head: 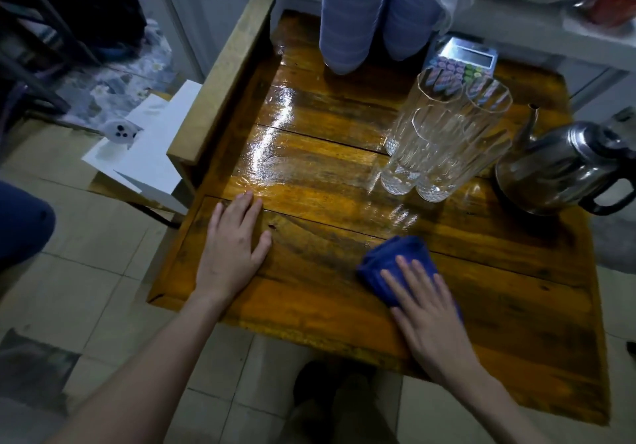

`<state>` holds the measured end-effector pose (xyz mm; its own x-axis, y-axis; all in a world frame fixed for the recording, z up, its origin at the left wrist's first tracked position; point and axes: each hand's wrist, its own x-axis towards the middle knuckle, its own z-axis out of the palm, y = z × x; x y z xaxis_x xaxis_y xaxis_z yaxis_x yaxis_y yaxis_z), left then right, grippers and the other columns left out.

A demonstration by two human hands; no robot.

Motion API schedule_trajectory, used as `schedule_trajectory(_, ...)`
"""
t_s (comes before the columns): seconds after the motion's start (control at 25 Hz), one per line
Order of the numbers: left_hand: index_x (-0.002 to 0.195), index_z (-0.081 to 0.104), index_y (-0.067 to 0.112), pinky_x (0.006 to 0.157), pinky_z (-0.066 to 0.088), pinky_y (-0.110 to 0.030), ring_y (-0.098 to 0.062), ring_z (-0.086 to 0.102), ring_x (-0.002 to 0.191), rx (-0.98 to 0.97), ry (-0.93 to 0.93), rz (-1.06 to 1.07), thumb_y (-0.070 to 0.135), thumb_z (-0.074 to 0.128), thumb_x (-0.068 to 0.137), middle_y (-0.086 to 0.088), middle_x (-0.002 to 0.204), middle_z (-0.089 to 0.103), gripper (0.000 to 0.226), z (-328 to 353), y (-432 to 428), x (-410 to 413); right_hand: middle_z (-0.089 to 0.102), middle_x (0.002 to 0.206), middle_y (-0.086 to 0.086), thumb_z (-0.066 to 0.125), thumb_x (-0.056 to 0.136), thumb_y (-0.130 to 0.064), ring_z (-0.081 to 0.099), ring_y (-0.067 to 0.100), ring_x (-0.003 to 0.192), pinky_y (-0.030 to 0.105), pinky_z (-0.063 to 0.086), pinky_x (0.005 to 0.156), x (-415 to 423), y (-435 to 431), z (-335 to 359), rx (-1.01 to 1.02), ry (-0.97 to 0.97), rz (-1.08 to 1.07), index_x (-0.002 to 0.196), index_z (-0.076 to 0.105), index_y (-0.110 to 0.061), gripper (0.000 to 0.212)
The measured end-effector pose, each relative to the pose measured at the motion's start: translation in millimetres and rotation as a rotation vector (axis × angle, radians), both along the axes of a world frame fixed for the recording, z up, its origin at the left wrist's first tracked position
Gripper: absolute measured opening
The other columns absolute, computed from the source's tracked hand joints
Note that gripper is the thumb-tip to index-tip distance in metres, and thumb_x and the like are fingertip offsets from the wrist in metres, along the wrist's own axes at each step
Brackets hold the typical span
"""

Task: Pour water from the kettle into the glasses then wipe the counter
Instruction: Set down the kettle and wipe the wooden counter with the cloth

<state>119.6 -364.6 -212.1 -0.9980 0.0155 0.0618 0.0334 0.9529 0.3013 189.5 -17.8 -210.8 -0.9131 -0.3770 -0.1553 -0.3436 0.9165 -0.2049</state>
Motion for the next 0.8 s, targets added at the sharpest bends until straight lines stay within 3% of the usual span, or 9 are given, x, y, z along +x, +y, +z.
schedule_trajectory(0.12,0.147,0.034,0.017,0.121,0.010,-0.042,-0.017,0.022,0.146,-0.011,0.010,0.001,0.044,0.036,0.098,-0.004,0.155,0.031,0.057,-1.6,0.0,0.5,-0.003,0.165,-0.004,0.005,0.096,-0.060,-0.008,0.011,0.151,0.051,0.004,0.121,-21.6,46.1,6.9,-0.006,-0.061,-0.284,0.153,0.004,-0.042,0.060)
schedule_trajectory(0.24,0.147,0.034,0.016,0.121,0.011,-0.042,-0.017,0.022,0.146,-0.042,0.018,0.005,0.042,0.037,0.098,-0.005,0.155,0.031,0.056,-2.7,0.9,0.6,0.001,0.165,0.002,0.005,0.094,-0.059,-0.006,0.019,0.151,0.056,0.003,0.120,-54.4,26.6,4.9,-0.036,-0.046,-0.441,0.152,0.009,-0.036,0.062)
schedule_trajectory(0.56,0.148,0.032,0.012,0.120,0.012,-0.048,-0.022,0.020,0.147,-0.086,-0.012,-0.001,0.041,0.029,0.098,-0.009,0.156,0.029,0.057,-1.8,8.3,0.9,0.006,0.164,0.002,0.021,0.101,-0.045,0.000,0.023,0.152,0.049,0.000,0.120,-25.8,-123.6,2.4,-0.085,0.015,0.022,0.154,0.017,-0.034,0.054)
schedule_trajectory(0.68,0.149,0.029,0.014,0.121,0.009,-0.047,-0.020,0.017,0.148,-0.064,-0.001,0.010,0.040,0.029,0.099,-0.007,0.158,0.026,0.056,-3.0,8.9,2.2,0.012,0.164,0.002,0.025,0.102,-0.044,0.007,0.021,0.151,0.046,0.004,0.119,-3.0,-80.9,-2.1,-0.063,0.047,0.061,0.154,0.019,-0.034,0.053)
schedule_trajectory(0.8,0.149,0.030,0.014,0.121,0.006,-0.046,-0.019,0.016,0.148,-0.033,0.012,0.011,0.040,0.030,0.099,-0.007,0.157,0.026,0.056,-4.5,8.9,3.0,0.006,0.164,-0.003,0.022,0.100,-0.046,0.003,0.016,0.152,0.044,0.004,0.121,-0.2,2.7,-1.4,-0.054,0.060,-0.172,0.154,0.015,-0.038,0.054)
